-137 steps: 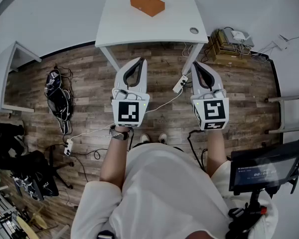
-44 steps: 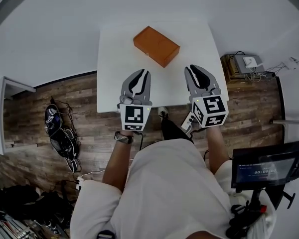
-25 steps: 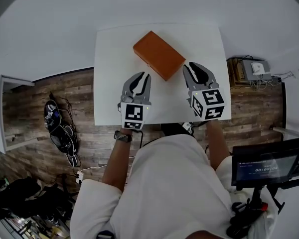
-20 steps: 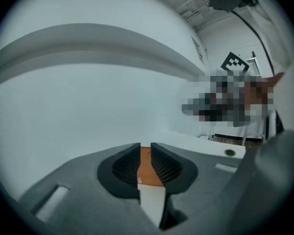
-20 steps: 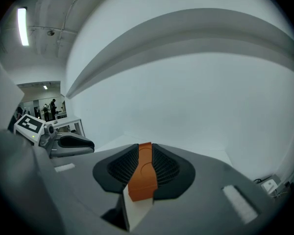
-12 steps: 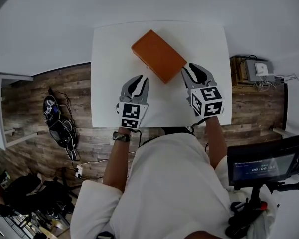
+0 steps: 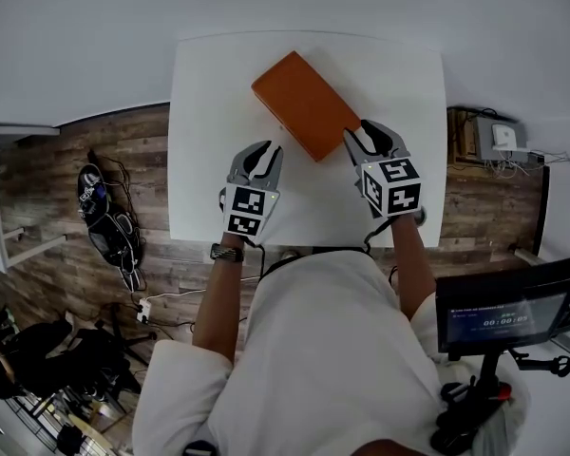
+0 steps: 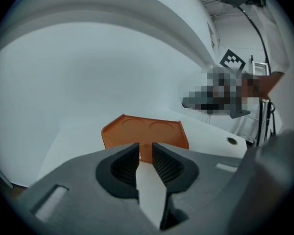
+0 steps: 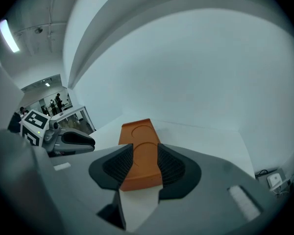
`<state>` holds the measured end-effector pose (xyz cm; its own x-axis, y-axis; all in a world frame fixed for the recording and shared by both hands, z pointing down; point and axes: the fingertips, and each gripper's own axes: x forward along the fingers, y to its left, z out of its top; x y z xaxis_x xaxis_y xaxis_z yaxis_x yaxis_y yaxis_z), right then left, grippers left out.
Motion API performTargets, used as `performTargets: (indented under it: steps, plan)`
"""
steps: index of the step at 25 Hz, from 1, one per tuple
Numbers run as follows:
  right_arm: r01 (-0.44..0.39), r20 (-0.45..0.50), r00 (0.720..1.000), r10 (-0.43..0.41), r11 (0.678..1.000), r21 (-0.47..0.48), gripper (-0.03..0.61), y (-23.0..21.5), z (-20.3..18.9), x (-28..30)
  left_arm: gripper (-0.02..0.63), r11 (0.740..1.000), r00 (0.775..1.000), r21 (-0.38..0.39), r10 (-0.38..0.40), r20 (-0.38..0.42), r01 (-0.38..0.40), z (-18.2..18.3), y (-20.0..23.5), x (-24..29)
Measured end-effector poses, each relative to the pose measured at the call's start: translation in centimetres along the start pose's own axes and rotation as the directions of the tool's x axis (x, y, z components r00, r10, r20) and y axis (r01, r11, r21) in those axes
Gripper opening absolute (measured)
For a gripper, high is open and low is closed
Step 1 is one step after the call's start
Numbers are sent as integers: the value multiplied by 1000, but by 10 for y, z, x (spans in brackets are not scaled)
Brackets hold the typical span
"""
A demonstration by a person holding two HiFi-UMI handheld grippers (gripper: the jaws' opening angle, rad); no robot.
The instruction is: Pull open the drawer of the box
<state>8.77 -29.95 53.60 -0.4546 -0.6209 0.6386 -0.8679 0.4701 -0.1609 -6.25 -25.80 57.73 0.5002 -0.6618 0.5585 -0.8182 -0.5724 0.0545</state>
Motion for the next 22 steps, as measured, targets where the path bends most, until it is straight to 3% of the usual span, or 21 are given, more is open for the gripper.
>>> performTargets:
  steps: [5, 15, 22]
  plan:
    - [-2, -45, 999, 2, 1000, 4, 160, -3, -14, 11, 75, 1000, 999, -20, -14, -47, 14, -17, 6, 14]
    - [3, -110, 994, -4, 1000, -7, 161, -9, -37, 11, 75, 998, 992, 22, -51, -117, 54, -38, -1, 25]
    - [-2, -143, 990, 3, 1000, 8, 160, -10, -44, 12, 97, 988, 984, 114, -81, -159, 100, -42, -6, 29]
